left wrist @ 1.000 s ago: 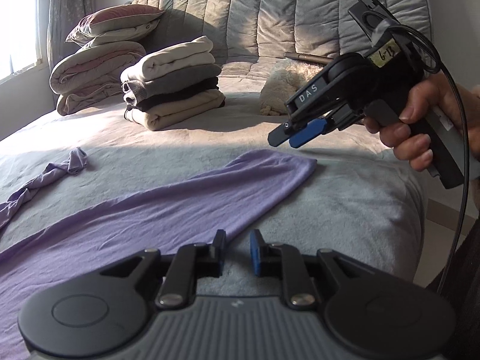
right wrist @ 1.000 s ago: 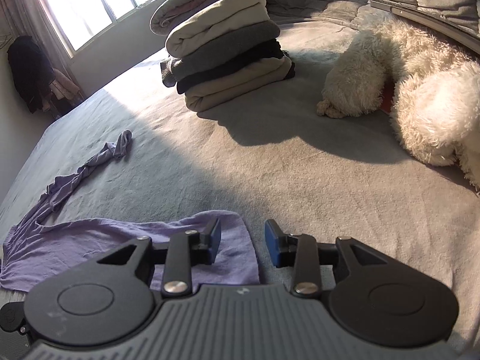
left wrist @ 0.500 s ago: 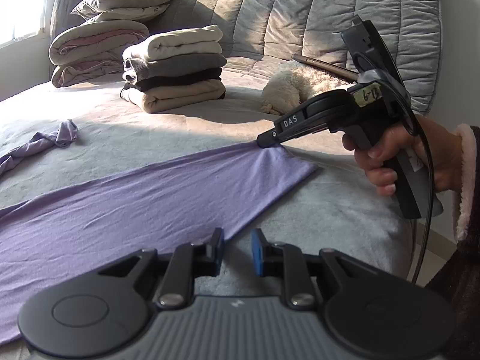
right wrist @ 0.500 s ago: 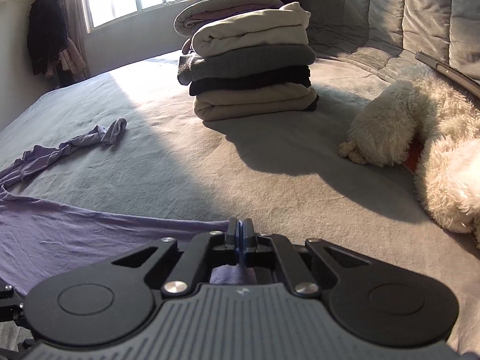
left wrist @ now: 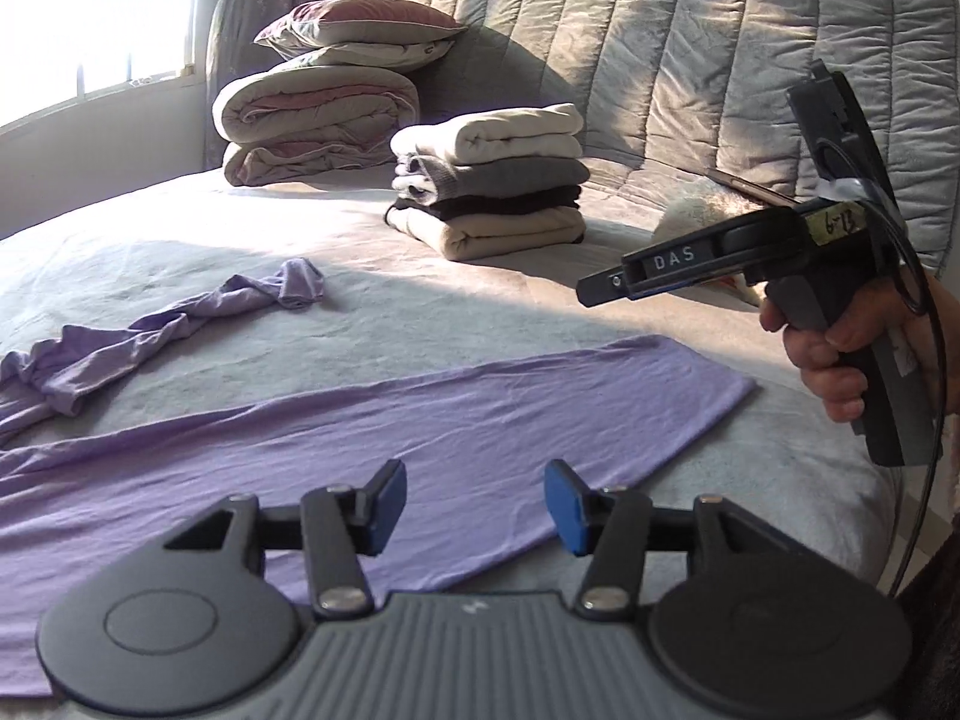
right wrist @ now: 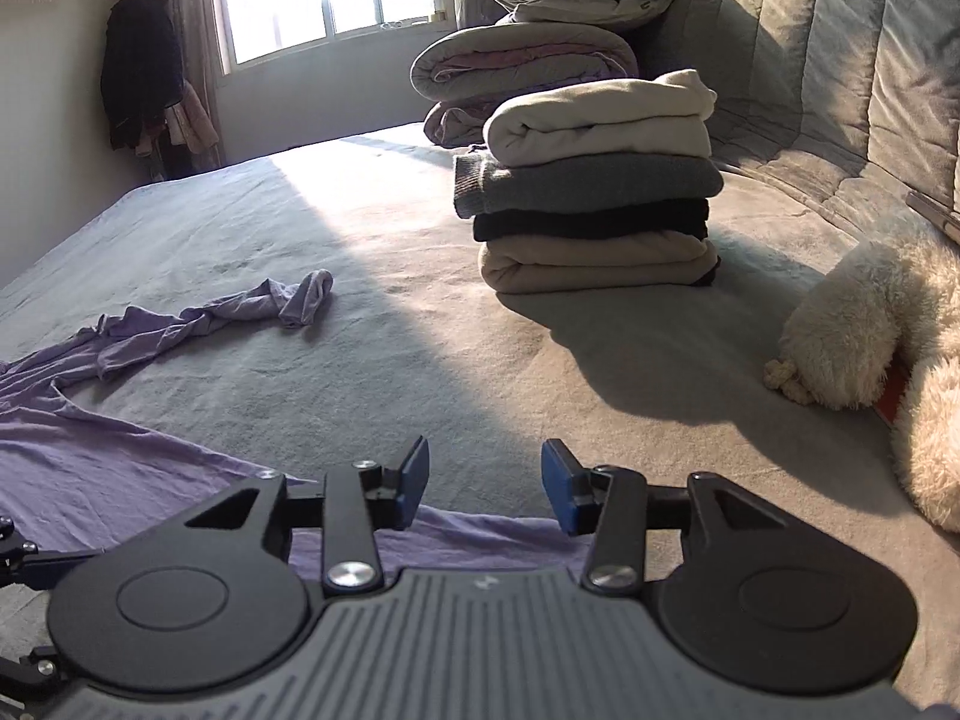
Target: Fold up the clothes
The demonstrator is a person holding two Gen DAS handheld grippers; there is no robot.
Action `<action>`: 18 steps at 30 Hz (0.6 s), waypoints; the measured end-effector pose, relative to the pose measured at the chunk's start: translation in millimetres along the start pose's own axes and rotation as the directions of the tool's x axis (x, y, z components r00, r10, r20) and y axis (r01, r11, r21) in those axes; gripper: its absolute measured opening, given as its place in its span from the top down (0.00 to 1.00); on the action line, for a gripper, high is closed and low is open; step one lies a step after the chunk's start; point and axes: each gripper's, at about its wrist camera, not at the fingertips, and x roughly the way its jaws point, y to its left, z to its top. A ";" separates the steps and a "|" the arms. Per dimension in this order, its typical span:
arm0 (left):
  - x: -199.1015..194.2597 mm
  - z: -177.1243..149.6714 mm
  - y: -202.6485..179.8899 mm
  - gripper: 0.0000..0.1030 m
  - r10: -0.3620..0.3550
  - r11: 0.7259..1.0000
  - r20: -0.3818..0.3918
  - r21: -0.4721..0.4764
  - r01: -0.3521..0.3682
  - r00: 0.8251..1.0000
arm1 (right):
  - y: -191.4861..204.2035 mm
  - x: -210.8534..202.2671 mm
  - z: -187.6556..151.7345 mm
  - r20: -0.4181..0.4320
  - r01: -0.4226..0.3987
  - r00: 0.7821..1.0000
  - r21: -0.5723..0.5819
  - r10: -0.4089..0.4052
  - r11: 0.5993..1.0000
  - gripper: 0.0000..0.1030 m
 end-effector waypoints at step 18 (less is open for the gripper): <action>-77.2 -58.8 195.8 0.42 0.469 0.836 -0.116 -0.262 -0.482 0.876 | 190.3 38.0 -1.1 -0.122 -0.342 0.939 -0.265 0.321 0.901 0.55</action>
